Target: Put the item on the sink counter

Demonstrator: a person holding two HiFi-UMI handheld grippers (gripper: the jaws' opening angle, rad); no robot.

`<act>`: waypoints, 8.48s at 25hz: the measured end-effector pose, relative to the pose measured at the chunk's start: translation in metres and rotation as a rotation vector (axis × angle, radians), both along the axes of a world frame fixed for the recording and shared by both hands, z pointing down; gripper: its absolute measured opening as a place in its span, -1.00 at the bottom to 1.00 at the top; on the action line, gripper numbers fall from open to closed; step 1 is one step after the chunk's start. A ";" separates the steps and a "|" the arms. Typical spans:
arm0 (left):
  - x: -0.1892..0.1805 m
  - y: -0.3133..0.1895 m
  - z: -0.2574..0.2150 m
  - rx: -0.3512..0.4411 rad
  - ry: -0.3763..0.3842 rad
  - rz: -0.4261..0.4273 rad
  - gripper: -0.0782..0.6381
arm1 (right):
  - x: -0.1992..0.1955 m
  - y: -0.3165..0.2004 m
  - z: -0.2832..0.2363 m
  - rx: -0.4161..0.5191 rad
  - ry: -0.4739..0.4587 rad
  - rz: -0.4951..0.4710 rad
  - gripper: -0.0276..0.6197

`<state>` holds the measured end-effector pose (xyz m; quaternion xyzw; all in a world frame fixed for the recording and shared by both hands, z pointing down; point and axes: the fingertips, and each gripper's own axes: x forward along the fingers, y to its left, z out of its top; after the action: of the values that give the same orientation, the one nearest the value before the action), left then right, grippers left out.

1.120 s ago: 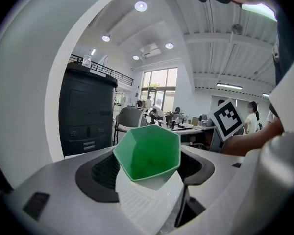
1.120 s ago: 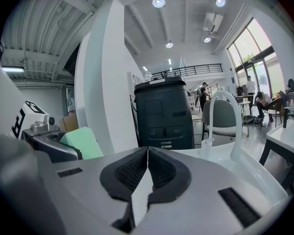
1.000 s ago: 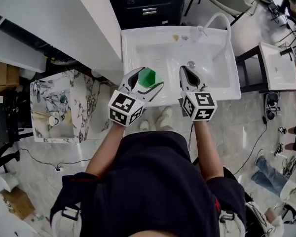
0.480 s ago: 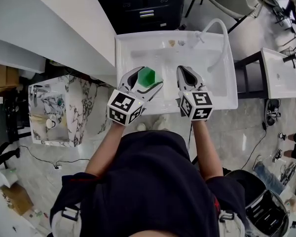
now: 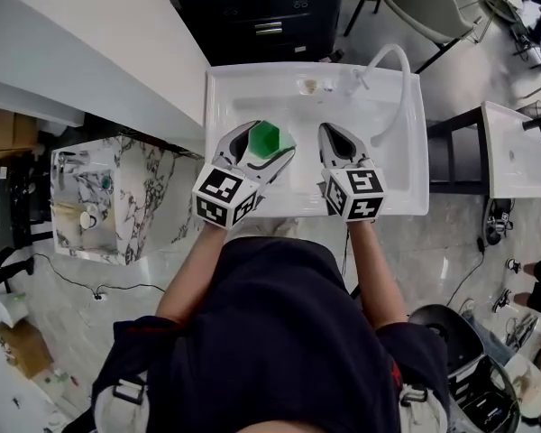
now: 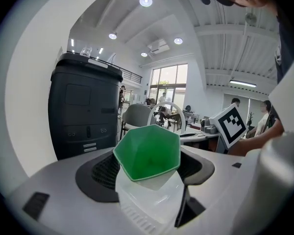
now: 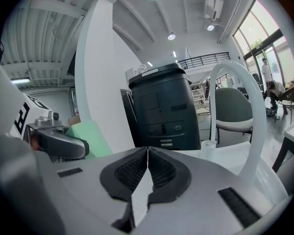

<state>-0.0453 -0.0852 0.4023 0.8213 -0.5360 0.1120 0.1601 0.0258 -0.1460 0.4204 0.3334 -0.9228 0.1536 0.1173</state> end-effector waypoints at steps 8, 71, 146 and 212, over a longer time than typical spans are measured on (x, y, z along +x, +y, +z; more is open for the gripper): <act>0.002 -0.011 -0.001 0.002 -0.028 -0.039 0.21 | 0.000 -0.008 0.005 -0.006 0.001 -0.050 -0.81; -0.030 -0.195 0.131 -0.102 -0.142 0.264 0.21 | -0.012 -0.062 0.116 -0.283 0.164 0.208 -0.81; -0.031 -0.233 0.184 -0.101 -0.288 0.240 0.22 | -0.005 -0.065 0.153 -0.394 0.173 0.219 -0.81; -0.020 -0.125 0.071 0.010 -0.268 0.177 -0.27 | -0.003 -0.040 0.063 -0.172 0.146 0.133 -0.81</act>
<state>-0.0657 -0.2097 0.4733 0.8437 -0.4788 0.2317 0.0725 0.0228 -0.1858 0.4837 0.3927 -0.8712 0.2149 0.2017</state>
